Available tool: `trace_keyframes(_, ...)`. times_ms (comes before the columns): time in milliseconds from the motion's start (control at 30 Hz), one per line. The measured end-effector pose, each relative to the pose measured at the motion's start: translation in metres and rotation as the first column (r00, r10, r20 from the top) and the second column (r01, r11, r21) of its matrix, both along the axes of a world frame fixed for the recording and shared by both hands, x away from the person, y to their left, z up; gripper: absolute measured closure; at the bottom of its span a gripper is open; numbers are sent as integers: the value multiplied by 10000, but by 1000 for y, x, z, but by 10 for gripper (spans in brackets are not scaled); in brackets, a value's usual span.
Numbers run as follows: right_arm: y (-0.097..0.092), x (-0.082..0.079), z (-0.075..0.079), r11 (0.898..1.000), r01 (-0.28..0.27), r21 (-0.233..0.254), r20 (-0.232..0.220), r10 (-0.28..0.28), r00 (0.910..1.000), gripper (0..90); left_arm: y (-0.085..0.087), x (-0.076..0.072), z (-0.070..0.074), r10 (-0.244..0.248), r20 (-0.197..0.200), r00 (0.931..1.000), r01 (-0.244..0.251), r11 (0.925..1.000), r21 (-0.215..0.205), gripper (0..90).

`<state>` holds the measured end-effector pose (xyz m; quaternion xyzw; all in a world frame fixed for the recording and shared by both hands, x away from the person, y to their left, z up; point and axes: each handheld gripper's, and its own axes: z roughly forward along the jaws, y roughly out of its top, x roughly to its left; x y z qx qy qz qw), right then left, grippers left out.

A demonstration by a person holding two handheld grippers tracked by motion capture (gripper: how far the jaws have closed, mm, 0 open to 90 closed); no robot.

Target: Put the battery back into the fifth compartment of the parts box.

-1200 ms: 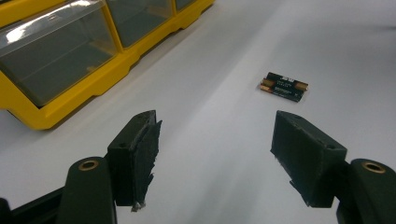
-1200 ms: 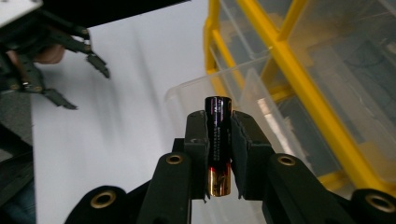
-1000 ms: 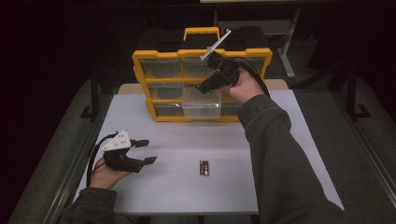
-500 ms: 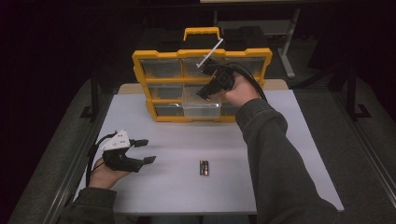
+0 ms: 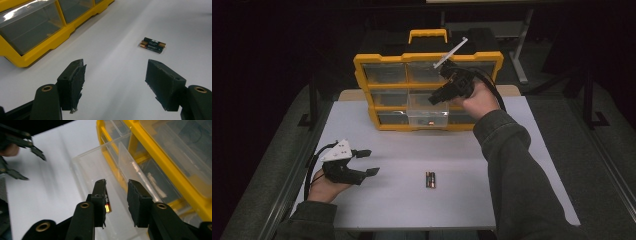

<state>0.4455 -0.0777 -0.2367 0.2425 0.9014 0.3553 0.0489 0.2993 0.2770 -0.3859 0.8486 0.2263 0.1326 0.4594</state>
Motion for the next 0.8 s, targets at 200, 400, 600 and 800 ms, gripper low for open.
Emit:
trace_keyframes(200,-13,-19,7,9993,115,358,75,-117,9999,645,-1,0,0,-23,45,10000,23,10000,27,313)
trace_keyframes(400,-21,-37,11,9984,9,563,232,-22,9997,632,-1,0,0,-10,34,10000,10,10000,-52,310)
trace_keyframes(600,-27,-51,8,9979,22,642,201,-35,9998,611,-1,0,0,-21,49,10000,21,10000,32,307)
trace_keyframes(800,-31,-69,2,9966,-39,821,156,26,9999,581,-1,1,1,-55,82,10000,55,9999,84,306)
